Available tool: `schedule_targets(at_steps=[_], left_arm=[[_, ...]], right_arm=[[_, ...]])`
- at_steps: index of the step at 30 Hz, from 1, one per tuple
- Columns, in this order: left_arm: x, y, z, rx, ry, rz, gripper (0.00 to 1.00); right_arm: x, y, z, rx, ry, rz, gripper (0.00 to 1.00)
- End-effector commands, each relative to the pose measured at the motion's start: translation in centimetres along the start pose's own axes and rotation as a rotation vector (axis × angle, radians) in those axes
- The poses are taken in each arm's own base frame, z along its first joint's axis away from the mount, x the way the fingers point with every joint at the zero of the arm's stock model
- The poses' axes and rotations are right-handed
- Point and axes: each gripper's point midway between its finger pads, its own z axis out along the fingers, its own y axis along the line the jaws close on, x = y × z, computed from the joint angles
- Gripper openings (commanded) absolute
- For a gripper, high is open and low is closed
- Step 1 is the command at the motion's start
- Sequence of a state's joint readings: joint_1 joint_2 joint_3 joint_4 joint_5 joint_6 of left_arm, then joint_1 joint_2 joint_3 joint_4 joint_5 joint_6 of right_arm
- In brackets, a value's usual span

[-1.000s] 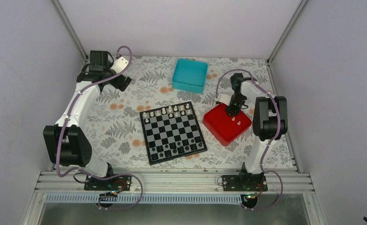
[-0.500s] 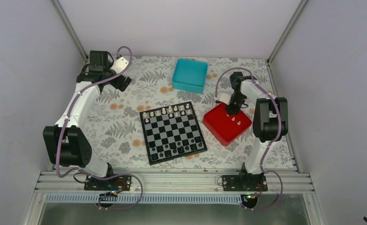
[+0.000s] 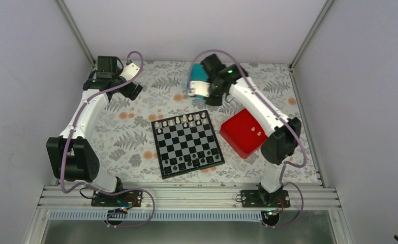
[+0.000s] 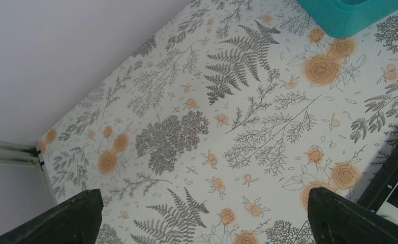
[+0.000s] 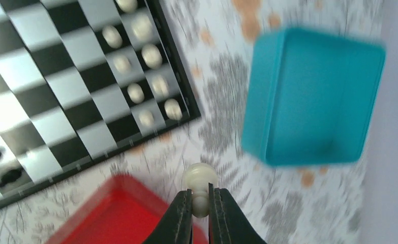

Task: Set up the chess pieces on the board
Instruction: Place the chess piece on the chessboard.

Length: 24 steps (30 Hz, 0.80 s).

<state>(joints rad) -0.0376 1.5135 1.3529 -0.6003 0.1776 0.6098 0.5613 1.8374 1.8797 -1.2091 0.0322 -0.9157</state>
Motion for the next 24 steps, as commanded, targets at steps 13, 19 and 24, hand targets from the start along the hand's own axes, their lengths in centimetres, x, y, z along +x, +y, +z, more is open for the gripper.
schedule_targets(at_steps=[13,19,24], left_arm=[[-0.2,-0.7,-1.4,0.001,-0.036,0.004,1.0],[0.1,-1.0,-1.5,0.003,-0.036,0.001,1.0],[0.3,-1.2,-1.3,0.009,-0.037,0.0,1.0]], right_arm=[[-14.0,12.6,9.2,-0.229,-0.02,-0.417,0.08],[-15.3,13.9,11.8,-0.26,-0.045,-0.442,0.08],[-16.7,14.1,12.7,-0.252,-0.093,-0.441,0.09]])
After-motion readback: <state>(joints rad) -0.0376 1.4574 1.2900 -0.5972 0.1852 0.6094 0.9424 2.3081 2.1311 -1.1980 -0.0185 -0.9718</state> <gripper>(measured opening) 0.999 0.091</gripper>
